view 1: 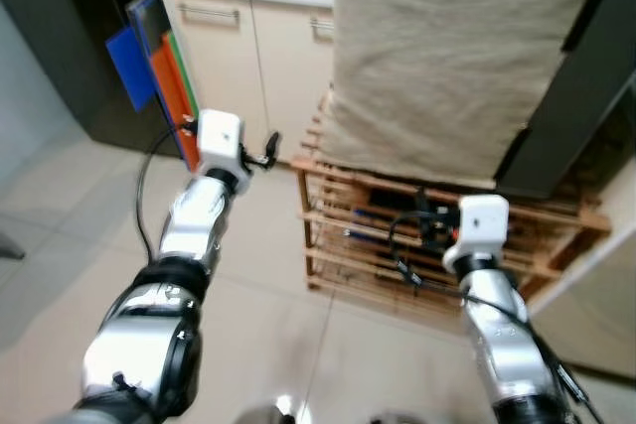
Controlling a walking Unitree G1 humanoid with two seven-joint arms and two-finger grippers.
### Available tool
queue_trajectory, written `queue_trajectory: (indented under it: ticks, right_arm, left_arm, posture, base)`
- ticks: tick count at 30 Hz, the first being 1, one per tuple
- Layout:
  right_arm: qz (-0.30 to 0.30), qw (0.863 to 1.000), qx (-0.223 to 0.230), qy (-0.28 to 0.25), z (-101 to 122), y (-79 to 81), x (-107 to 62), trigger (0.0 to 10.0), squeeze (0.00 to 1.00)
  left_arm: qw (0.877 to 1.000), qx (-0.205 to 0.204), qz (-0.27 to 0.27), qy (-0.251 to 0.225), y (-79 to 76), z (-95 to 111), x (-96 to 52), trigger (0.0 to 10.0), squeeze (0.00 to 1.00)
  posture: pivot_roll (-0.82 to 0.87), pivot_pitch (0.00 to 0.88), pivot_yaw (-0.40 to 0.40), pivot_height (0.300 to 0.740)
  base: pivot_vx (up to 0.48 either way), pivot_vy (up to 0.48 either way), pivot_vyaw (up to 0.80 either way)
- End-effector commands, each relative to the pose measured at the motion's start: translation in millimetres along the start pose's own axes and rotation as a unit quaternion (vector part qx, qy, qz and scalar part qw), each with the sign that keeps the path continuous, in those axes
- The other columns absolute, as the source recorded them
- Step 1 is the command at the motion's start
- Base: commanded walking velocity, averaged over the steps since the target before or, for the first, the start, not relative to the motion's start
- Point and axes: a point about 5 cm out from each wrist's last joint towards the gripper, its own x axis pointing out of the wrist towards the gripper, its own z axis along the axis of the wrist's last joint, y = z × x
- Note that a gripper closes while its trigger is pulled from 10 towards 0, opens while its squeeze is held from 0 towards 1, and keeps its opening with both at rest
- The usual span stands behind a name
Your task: Restocking fridge
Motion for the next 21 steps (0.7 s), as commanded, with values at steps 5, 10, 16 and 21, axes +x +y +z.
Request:
queue_trajectory:
  ticks: [5, 10, 16, 21]
  right_arm:
    - [0.008, 1.0, 0.009, -0.001, -1, 3.2, 0.8, 10.0, 0.0]
    - [-0.014, 1.0, -0.01, 0.003, -11, -5.4, -8.0, 10.0, 0.0]
    - [-0.028, 0.999, -0.02, 0.001, -17, -14.6, -20.8, 10.0, 0.0]
    - [-0.087, 0.996, 0.017, -0.019, -13, -32.8, -29.8, 10.0, 0.0]
  left_arm:
    - [1.0, 0.004, 0.012, 0.007, 3.2, -5, -4.5, 10.0, 0.0]
    - [0.999, 0.038, 0.019, 0.033, 10.9, -21, -15.5, 10.0, 0.0]
    - [0.999, 0.047, -0.005, 0.017, 14.6, -34, -37.8, 10.0, 0.0]
    - [0.998, 0.05, -0.003, -0.026, 11.1, -41, -73.2, 10.0, 0.0]
  posture:
    - [-0.08, 0.0, 0.032, 0.74]
    - [-0.08, 0.0, 0.038, 0.74]
    - [-0.09, 0.0, 0.043, 0.74]
    - [-0.09, 0.0, 0.043, 0.74]
  base:
    - [0.0, 0.48, -0.79]
    - [0.0, 0.48, -0.59]
    - [0.0, 0.0, 0.0]
    - [0.0, 0.0, 0.0]
